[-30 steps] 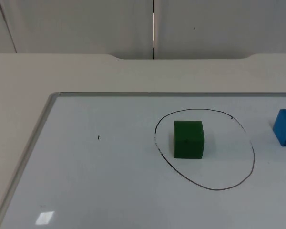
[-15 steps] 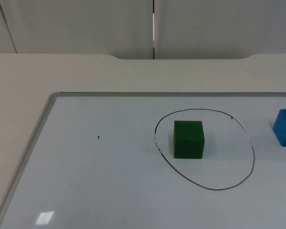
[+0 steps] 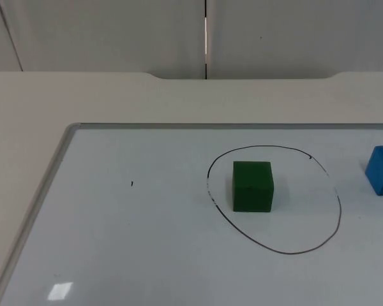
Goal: Push the two cubes into the marked area.
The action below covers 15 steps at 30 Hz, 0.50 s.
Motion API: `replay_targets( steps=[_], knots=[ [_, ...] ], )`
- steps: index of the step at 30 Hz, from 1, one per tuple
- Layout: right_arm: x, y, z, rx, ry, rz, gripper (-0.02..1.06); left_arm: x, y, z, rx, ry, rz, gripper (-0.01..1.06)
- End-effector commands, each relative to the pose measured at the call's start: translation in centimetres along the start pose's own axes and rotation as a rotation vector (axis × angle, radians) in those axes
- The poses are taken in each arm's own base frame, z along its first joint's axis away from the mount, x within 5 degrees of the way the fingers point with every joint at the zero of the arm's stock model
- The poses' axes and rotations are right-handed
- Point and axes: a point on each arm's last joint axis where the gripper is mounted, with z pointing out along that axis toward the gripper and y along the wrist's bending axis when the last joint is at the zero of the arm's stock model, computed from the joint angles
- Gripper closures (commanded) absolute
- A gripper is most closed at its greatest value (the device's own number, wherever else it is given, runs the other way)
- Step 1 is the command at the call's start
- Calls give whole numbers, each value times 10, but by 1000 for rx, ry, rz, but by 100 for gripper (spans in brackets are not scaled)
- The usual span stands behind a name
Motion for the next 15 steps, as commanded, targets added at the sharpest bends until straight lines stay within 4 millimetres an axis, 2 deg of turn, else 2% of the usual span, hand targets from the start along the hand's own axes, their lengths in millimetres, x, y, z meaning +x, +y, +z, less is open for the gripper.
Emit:
replay_targets(
  steps=[1, 2, 3, 5, 6, 7, 9, 11, 15],
  knots=[
    [-12, -2, 3, 38, -22, 25, 33, 0, 1, 1, -7, -8, -7, 105],
    [-17, -2, 7, 51, -16, 36, 40, 0, 1, 1, -7, -8, -7, 105],
    [-17, -2, 7, 51, -16, 36, 40, 0, 1, 1, -7, -8, -7, 105],
    [-31, -1, 12, 62, -28, 56, 60, 0, 1, 1, -7, -8, -7, 105],
    [-39, 0, 16, 62, -20, 44, 74, 0, 1, 1, -7, -8, -7, 105],
    [-39, 0, 16, 62, -20, 44, 74, 0, 1, 1, -7, -8, -7, 105],
    [-50, 2, 23, 64, 15, 23, 93, 0, 1, 1, -7, -8, -7, 105],
    [-61, 4, 30, 68, 50, 17, 105, 0, 1, 1, -7, -8, -7, 105],
    [-76, 7, 40, 72, 88, 10, 105, 0, 1, 1, -7, -8, -7, 105]
  ],
)
